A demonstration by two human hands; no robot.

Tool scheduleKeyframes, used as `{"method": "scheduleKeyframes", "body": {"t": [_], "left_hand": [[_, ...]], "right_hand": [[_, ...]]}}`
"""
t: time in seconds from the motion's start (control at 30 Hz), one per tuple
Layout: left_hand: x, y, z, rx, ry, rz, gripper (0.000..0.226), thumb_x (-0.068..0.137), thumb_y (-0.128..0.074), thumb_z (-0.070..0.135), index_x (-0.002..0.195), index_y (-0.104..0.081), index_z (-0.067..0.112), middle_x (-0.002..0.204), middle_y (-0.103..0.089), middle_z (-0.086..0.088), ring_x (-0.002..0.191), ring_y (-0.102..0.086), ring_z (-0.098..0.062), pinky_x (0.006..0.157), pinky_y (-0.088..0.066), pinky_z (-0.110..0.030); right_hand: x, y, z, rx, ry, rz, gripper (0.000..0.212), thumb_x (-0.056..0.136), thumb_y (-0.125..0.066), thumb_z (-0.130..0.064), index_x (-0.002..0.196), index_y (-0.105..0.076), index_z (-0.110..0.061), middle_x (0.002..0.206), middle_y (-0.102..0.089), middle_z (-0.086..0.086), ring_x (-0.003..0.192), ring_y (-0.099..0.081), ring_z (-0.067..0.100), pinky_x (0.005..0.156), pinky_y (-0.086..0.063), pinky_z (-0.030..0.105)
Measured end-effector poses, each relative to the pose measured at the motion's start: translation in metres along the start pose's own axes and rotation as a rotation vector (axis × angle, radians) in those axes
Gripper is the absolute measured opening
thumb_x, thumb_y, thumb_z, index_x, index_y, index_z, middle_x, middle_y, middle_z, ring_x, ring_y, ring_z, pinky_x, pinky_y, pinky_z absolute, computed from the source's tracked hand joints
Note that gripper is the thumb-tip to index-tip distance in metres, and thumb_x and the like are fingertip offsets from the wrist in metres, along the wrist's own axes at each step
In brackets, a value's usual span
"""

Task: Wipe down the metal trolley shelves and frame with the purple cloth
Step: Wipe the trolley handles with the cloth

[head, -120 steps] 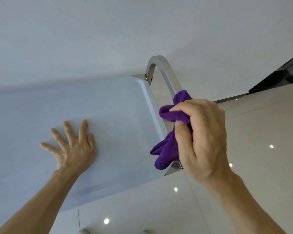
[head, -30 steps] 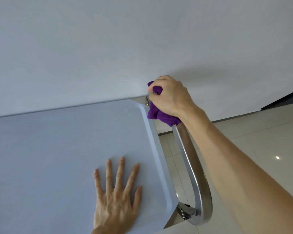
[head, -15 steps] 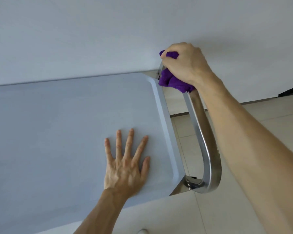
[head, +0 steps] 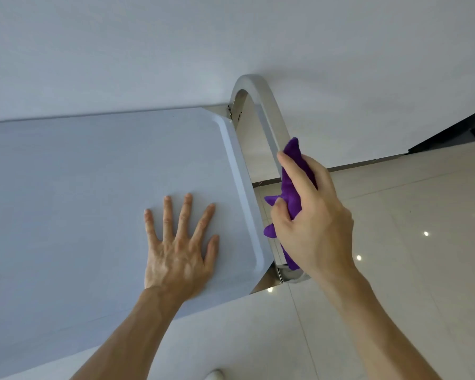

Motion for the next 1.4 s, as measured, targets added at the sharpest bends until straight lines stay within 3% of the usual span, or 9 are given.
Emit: {"method": "scheduleKeyframes", "body": {"t": [0.2,0.53,0.6,0.7,0.83,0.97,1.07,1.2,1.4], "left_hand": [[-0.001,0.000,0.000,0.001,-0.003,0.009,0.061,0.098,-0.016,0.057,0.155,-0.022,0.035,0.164,-0.018,-0.008,0.150,-0.006,-0.041,0.116,-0.003,-0.067],[-0.005,0.000,0.002,-0.028,-0.027,0.099,0.062,0.097,-0.010,0.057,0.156,-0.011,0.036,0.165,-0.008,-0.008,0.150,0.004,-0.041,0.115,0.005,-0.066],[-0.005,0.001,0.003,-0.018,-0.042,0.118,0.062,0.097,-0.010,0.057,0.155,-0.012,0.035,0.165,-0.010,-0.009,0.149,0.002,-0.042,0.115,0.004,-0.067],[-0.006,0.000,0.002,-0.024,-0.062,0.151,0.063,0.097,-0.012,0.059,0.154,-0.019,0.033,0.163,-0.015,-0.010,0.149,-0.002,-0.043,0.114,0.001,-0.068],[-0.006,0.002,-0.001,-0.103,-0.094,0.206,0.057,0.097,-0.023,0.061,0.144,-0.037,0.032,0.157,-0.030,-0.004,0.147,-0.015,-0.041,0.115,-0.005,-0.066],[-0.021,0.019,0.005,-0.297,-0.230,0.395,0.030,0.097,-0.043,0.044,0.114,-0.065,0.032,0.123,-0.065,0.006,0.117,-0.055,-0.028,0.099,-0.038,-0.043],[-0.036,0.030,0.013,-0.377,-0.361,0.441,0.023,0.096,-0.047,0.039,0.101,-0.069,0.037,0.102,-0.071,0.015,0.094,-0.063,-0.023,0.082,-0.050,-0.038],[-0.061,0.021,0.025,-0.268,-0.450,0.430,0.025,0.095,-0.044,0.050,0.100,-0.067,0.041,0.098,-0.064,0.021,0.097,-0.061,-0.020,0.081,-0.047,-0.038],[-0.089,0.003,0.031,0.049,-0.433,0.431,0.063,0.081,-0.013,0.079,0.122,-0.048,0.048,0.110,-0.058,0.012,0.087,-0.050,-0.019,0.075,-0.036,-0.037]], "right_hand": [[-0.039,0.002,0.011,0.100,-0.091,0.226,0.056,0.085,-0.064,-0.017,0.138,-0.053,-0.028,0.126,-0.055,-0.004,0.099,-0.062,0.008,0.073,-0.053,0.019],[-0.091,-0.013,0.027,0.207,-0.104,0.566,0.055,0.084,-0.068,-0.009,0.136,-0.054,-0.015,0.114,-0.058,-0.008,0.100,-0.058,-0.003,0.082,-0.048,0.011],[-0.106,-0.023,0.038,0.288,-0.088,0.645,0.058,0.083,-0.069,-0.004,0.137,-0.051,-0.011,0.120,-0.058,-0.009,0.106,-0.059,-0.005,0.089,-0.052,0.017],[-0.122,-0.046,0.052,0.426,-0.101,0.694,0.058,0.083,-0.067,-0.009,0.137,-0.048,-0.014,0.121,-0.065,0.005,0.105,-0.066,0.018,0.086,-0.058,0.038],[-0.136,-0.069,0.065,0.533,-0.110,0.780,0.051,0.082,-0.062,-0.023,0.132,-0.049,-0.023,0.100,-0.069,0.002,0.087,-0.067,0.009,0.076,-0.056,0.019],[-0.136,-0.078,0.075,0.553,-0.069,0.818,0.045,0.084,-0.060,-0.029,0.127,-0.047,-0.035,0.095,-0.069,-0.012,0.087,-0.067,0.007,0.079,-0.058,0.029],[-0.132,-0.079,0.077,0.533,-0.022,0.826,0.044,0.085,-0.057,-0.034,0.127,-0.045,-0.038,0.099,-0.069,-0.014,0.090,-0.066,0.005,0.081,-0.058,0.033],[-0.134,-0.080,0.079,0.547,0.061,0.816,0.046,0.088,-0.055,-0.037,0.132,-0.043,-0.033,0.108,-0.067,-0.011,0.096,-0.065,0.007,0.082,-0.057,0.029],[-0.146,-0.091,0.088,0.713,0.152,0.771,0.041,0.093,-0.055,-0.043,0.133,-0.047,-0.036,0.107,-0.065,-0.019,0.097,-0.062,-0.001,0.076,-0.052,0.013]]}}
Point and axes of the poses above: each hand's wrist, its own x-axis towards the middle knuckle, its own y-axis out of the back of the hand, z = x × y, the point moved 7 cm from there along x, towards the middle knuckle
